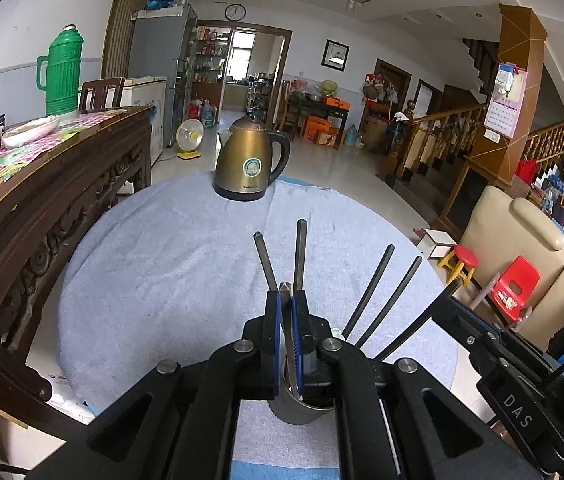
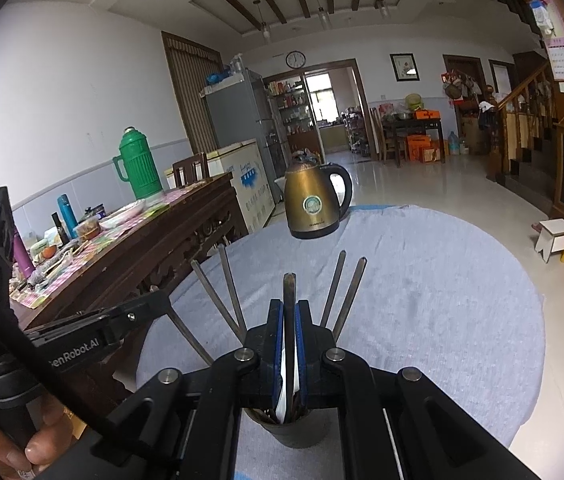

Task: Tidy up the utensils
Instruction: 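Open both tools to release the chopsticks and pull back from the cup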

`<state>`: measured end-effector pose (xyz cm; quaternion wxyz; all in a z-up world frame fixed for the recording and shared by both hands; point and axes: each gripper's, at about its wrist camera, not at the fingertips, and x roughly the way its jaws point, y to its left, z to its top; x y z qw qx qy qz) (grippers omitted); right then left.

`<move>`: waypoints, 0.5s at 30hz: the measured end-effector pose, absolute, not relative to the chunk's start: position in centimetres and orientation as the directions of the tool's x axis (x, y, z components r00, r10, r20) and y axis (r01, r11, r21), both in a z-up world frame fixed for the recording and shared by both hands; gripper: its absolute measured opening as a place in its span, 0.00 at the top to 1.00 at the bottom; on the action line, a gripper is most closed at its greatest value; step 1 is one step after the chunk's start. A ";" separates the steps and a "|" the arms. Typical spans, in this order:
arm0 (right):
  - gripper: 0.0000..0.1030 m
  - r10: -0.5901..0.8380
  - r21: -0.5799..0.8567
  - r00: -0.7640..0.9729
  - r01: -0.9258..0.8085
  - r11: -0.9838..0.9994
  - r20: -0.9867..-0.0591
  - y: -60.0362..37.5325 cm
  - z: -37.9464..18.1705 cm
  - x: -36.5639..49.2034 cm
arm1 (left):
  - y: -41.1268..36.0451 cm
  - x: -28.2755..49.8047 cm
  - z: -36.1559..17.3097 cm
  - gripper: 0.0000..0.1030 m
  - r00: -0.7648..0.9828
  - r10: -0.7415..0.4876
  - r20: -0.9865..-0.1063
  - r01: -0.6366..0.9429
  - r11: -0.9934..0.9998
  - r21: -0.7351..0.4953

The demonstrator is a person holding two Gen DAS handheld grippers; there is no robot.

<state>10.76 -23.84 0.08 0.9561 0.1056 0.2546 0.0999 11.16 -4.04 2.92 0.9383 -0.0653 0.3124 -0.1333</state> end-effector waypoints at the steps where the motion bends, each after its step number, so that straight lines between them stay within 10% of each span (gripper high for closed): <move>1: 0.93 0.249 0.257 0.846 -0.138 0.956 -0.472 -23.9 0.0 10.9 | -4.1 11.2 2.9 0.94 0.767 -0.295 -0.570 0.214 0.955 -0.206; 5: 0.88 0.260 0.278 0.828 -0.132 0.951 -0.496 -24.0 -0.6 11.5 | -4.3 11.5 2.4 0.88 0.737 -0.323 -0.594 0.236 0.946 -0.222; 8: 0.61 0.270 0.310 0.826 -0.123 0.943 -0.495 -24.6 -0.7 11.5 | -4.2 11.7 2.1 0.54 0.725 -0.336 -0.601 0.242 0.941 -0.235; 15: 0.59 0.245 0.326 0.856 -0.096 0.941 -0.455 -25.7 -0.4 10.7 | -3.9 11.0 2.4 0.35 0.753 -0.307 -0.582 0.227 0.951 -0.208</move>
